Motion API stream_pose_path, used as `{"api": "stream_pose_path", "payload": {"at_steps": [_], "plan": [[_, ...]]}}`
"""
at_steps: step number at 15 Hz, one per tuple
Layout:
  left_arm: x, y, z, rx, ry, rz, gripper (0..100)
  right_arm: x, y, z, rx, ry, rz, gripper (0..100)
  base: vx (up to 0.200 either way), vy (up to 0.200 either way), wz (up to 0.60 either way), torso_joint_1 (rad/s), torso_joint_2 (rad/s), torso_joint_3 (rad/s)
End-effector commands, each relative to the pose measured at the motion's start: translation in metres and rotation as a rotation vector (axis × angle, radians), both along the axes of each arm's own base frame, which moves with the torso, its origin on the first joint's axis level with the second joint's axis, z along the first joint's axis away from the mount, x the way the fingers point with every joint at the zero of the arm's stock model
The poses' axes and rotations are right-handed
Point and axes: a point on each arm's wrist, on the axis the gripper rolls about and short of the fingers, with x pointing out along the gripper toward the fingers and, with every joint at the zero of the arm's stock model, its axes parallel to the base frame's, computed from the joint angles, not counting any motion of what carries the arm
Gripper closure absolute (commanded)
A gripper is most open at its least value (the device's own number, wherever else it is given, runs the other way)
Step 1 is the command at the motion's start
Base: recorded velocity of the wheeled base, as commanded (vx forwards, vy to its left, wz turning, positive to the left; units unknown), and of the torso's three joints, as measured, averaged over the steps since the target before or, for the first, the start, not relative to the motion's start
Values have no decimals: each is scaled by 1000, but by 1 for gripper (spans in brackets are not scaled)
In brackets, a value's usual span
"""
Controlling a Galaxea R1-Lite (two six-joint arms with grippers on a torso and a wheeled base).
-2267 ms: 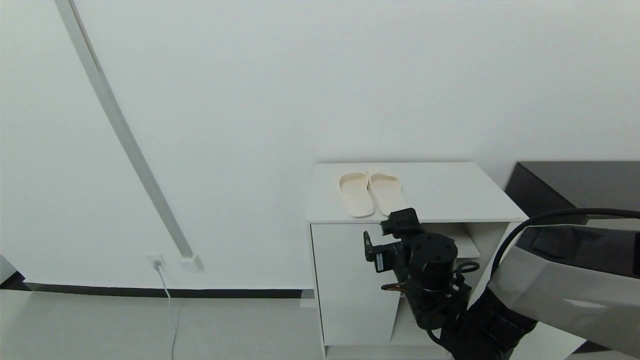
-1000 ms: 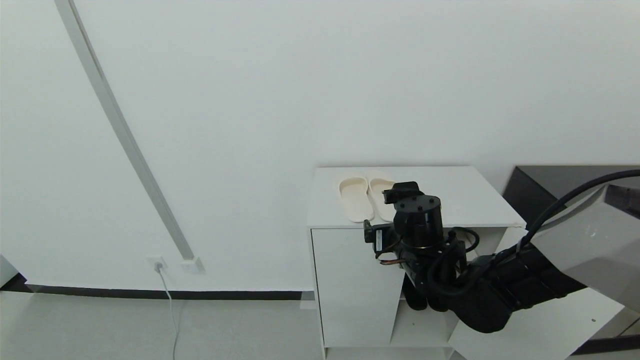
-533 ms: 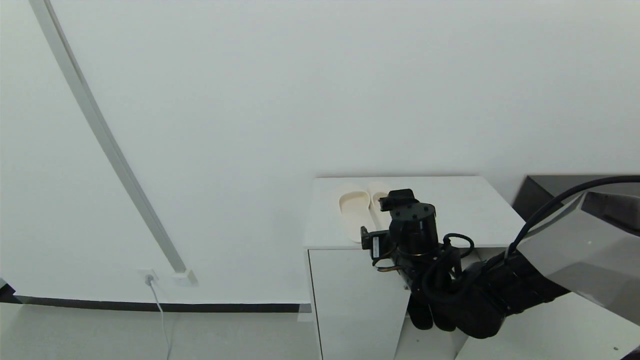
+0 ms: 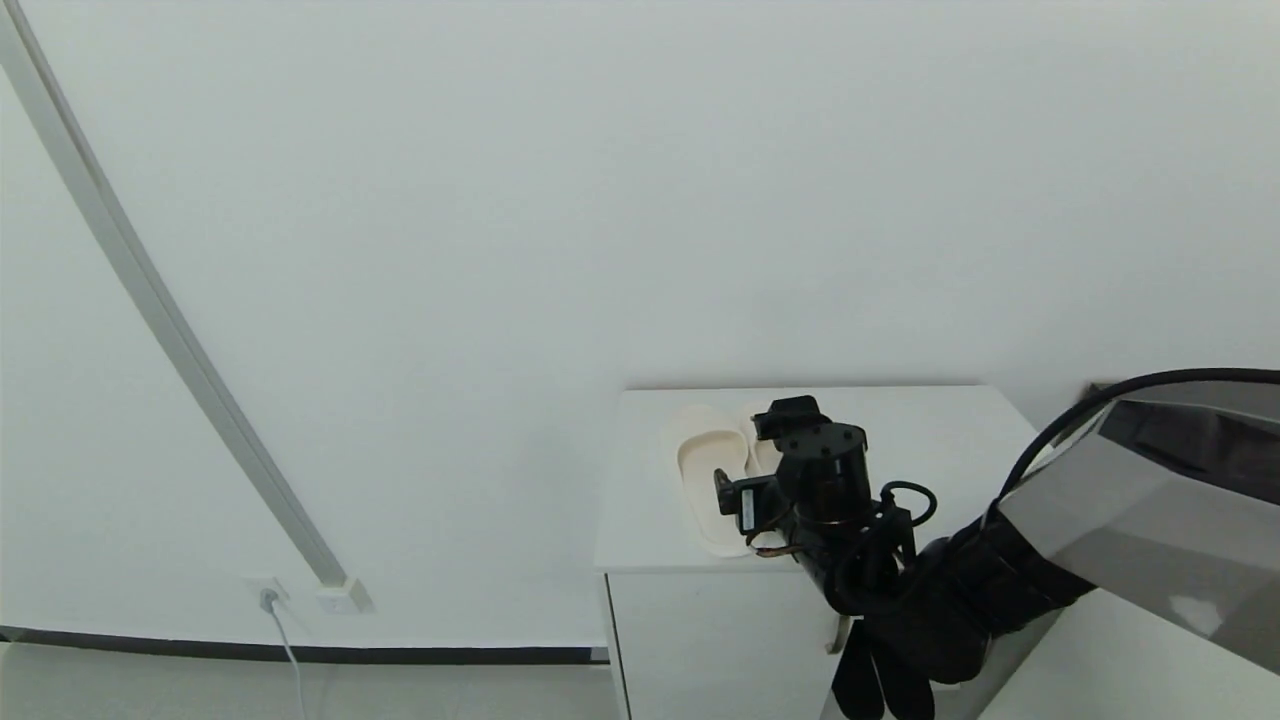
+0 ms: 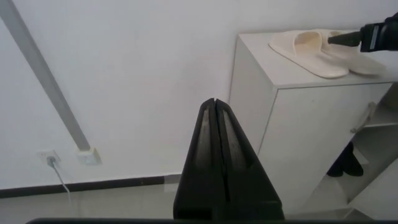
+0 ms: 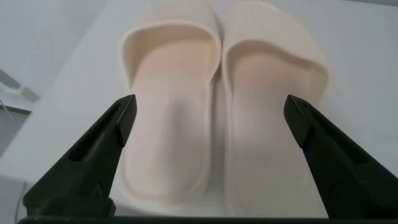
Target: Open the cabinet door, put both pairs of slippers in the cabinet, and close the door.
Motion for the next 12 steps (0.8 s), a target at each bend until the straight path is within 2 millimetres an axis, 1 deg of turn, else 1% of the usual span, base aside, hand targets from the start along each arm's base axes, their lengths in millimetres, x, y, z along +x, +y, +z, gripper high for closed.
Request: {"api": "stream_pose_path", "payload": {"at_steps": [1,3,9,12], "plan": [[0,0,0,0,1,0,100,3,2,-16,-23,25,-1,0,0,0,0,0,0,0],[0,0,0,-2,1,0,100,10,4,-24,-22,24,-8,0,0,0,0,0,0,0],[0,0,0,-2,1,2,100,29,13,-24,12,-11,-8,0,0,0,0,0,0,0],[0,0,0,-3,1,2,100,34,16,-30,11,-12,-10,0,0,0,0,0,0,0]]}}
